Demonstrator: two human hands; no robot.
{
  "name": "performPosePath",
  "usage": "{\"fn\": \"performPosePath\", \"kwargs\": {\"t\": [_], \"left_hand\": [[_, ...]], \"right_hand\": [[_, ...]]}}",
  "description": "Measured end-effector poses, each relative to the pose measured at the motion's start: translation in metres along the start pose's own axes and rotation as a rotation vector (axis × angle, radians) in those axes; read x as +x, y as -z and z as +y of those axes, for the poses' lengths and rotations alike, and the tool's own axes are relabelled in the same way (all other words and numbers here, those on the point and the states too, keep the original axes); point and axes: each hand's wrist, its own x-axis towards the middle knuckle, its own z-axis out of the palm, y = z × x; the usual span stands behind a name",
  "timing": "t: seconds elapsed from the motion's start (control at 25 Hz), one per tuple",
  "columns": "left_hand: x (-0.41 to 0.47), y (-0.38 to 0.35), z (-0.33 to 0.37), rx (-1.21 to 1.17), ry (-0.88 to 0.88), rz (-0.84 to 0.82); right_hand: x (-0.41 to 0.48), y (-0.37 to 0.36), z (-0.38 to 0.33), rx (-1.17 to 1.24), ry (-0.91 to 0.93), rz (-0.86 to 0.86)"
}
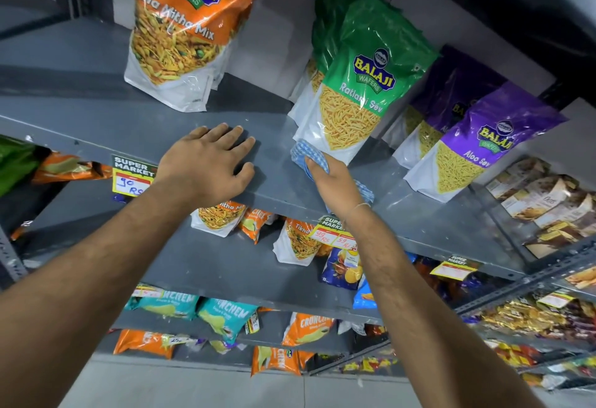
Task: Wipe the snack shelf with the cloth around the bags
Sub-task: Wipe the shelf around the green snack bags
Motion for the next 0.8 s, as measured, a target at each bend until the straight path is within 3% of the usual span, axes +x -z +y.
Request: {"fn": "performPosePath", "kwargs": {"t": [0.16,0.28,0.4,0.52,0.72,0.8], "left_hand": [[0.000,0.001,-0.002,0.001,-0.011,-0.005],[0.001,0.000,-0.002,0.004,-0.006,0.001],[0.000,-0.002,0.000,0.006,-0.004,0.017],[0.000,-0.001,0.000,0.006,-0.002,0.029],[0.000,-0.002,0.000,0.015,-0.001,0.025],[0.001,-0.003,-0.001,0.021,-0.006,0.023]], "right_hand": [[0.000,0.021,0.005,0.112,-0.017,-0.002],[0.004,0.023,0.009,0.061,0.044,0.043],[0.017,0.005,0.007,-0.050,0.102,-0.081],[0.034,0.000,-0.008,-0.015,0.109,-0.180],[-0.001,0.014,0.006,-0.090,0.148,-0.366],[-0.003,0.020,0.008,-0.038,0.198,-0.356]]}}
